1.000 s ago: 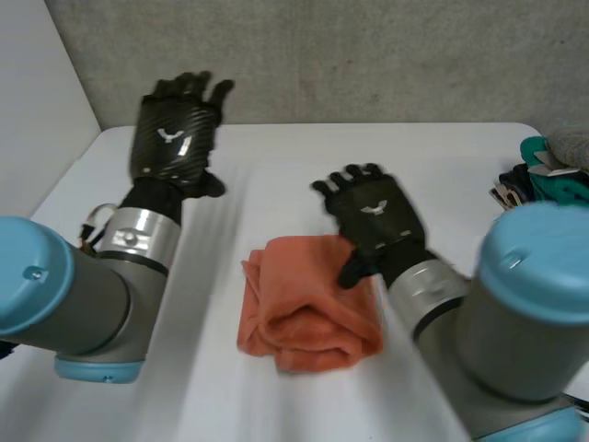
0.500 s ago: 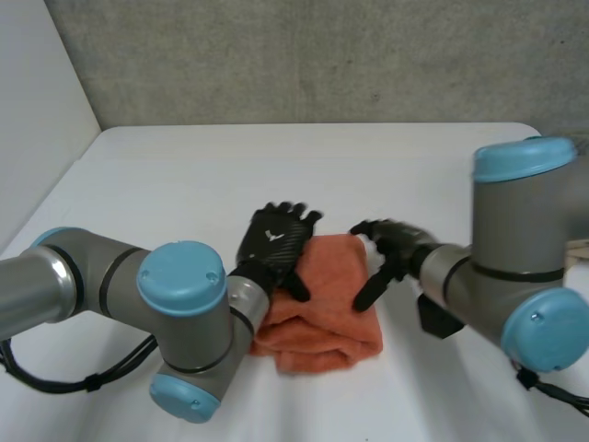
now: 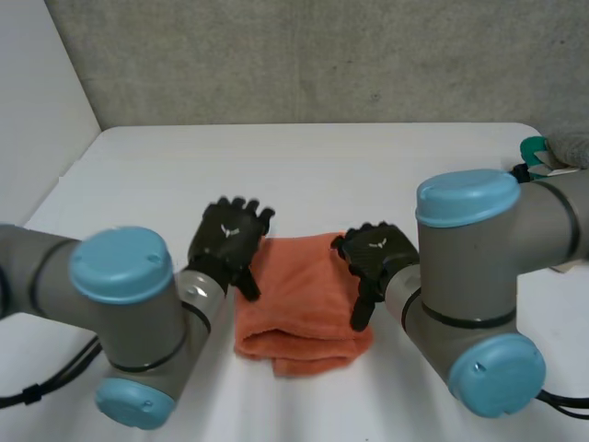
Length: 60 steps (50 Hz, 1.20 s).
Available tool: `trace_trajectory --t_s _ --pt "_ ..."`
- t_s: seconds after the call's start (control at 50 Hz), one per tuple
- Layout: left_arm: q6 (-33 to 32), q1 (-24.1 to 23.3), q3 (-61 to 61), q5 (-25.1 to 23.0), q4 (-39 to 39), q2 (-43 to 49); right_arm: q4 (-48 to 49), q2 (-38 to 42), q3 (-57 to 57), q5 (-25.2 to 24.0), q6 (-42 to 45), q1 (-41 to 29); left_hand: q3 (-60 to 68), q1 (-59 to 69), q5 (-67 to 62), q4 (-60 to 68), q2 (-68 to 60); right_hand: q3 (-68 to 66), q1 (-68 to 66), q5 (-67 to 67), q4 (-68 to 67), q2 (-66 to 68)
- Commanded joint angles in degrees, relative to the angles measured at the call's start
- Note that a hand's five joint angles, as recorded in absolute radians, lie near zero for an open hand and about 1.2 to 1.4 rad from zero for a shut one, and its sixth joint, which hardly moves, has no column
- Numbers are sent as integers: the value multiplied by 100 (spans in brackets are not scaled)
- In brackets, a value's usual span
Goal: Fold the laundry.
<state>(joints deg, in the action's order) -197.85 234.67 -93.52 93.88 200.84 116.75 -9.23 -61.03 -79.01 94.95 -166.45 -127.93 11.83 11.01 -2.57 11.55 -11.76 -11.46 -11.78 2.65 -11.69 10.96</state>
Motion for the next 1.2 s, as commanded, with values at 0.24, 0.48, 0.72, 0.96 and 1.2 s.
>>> trace_trajectory --t_s 0.24,0.48,0.72,0.96,1.2 --pt "255 1099 193 -3637 -79 -1954 2125 -1104 -2311 621 1396 -1251 -183 -101 257 -155 176 146 178 -265 169 -96" --pt "264 1073 273 -5591 -977 -2060 3972 -15 -2593 991 1493 -1638 -183 -101 257 -155 176 146 178 -265 169 -96" --pt "106 827 106 -5213 -792 -1911 4886 583 -2259 947 1792 -1445 -183 -101 257 -155 176 146 178 -265 169 -96" --pt "-17 809 53 -5072 -792 -1858 4975 1085 -1714 649 1766 -1103 -183 -101 257 -155 176 -1846 -1814 1728 -1824 1896" --pt "53 949 360 -4984 -766 -2016 5098 259 -1205 -564 1063 -224 -183 -101 257 -155 176 -6854 -6822 6735 -6831 6904"
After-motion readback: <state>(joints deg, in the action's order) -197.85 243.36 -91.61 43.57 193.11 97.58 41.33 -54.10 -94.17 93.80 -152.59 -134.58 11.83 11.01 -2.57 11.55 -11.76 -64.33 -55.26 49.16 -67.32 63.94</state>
